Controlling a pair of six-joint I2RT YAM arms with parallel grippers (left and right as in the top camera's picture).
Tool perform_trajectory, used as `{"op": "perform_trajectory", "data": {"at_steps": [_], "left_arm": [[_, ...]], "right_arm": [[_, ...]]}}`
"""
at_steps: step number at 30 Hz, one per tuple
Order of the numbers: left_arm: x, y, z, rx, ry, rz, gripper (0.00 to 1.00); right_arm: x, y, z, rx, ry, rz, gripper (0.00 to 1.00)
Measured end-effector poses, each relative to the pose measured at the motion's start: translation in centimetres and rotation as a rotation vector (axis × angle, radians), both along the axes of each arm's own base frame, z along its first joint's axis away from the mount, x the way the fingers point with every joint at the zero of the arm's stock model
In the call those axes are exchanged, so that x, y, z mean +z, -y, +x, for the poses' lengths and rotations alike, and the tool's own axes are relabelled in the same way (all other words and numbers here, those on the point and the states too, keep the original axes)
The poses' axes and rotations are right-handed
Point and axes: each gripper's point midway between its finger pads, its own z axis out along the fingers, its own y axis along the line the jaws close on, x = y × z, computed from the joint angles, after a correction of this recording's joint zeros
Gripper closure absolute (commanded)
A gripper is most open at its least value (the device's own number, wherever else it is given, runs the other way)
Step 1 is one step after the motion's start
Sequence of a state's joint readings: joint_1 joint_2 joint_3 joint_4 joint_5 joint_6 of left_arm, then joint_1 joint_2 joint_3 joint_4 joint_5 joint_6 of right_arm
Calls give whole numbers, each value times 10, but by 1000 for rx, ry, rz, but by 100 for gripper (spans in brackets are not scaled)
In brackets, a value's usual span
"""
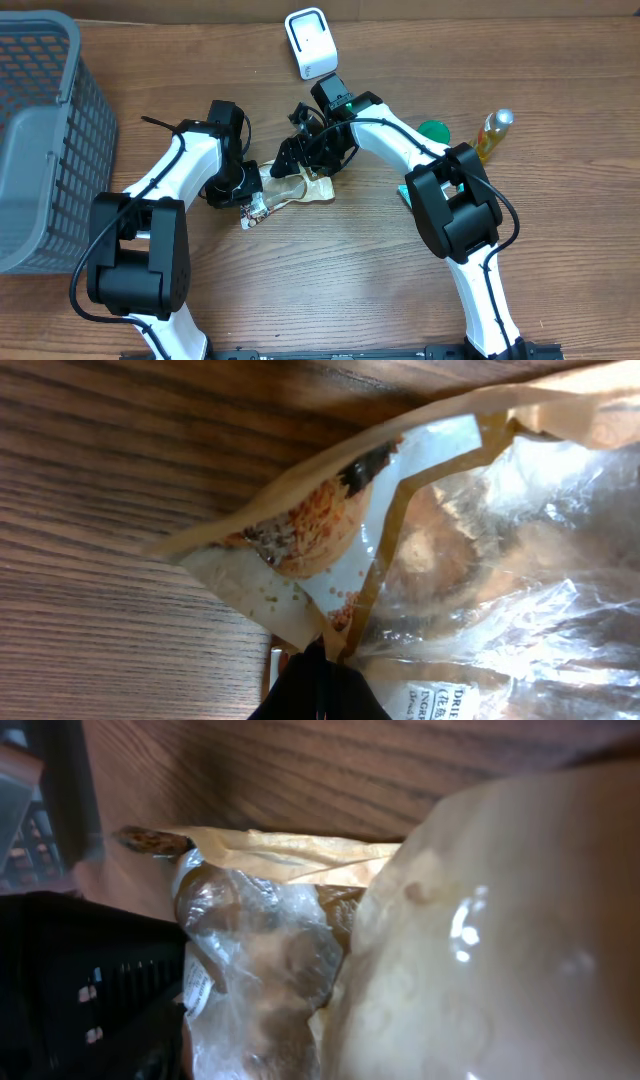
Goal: Scan the item barcode
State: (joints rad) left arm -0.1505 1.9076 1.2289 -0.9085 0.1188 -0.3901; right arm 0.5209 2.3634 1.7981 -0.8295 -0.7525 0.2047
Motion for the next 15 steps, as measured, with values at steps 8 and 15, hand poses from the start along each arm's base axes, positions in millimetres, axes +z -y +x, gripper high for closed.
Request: {"op": "perform_trajectory", "data": {"at_steps": [8, 15], "left_arm": [[0, 0, 0, 0, 0, -2, 96], [0, 0, 0, 0, -1, 0, 96]], "right_arm": [[-3, 12, 8, -53, -33, -14, 58], [1, 14, 11, -60, -50, 18, 62]]}}
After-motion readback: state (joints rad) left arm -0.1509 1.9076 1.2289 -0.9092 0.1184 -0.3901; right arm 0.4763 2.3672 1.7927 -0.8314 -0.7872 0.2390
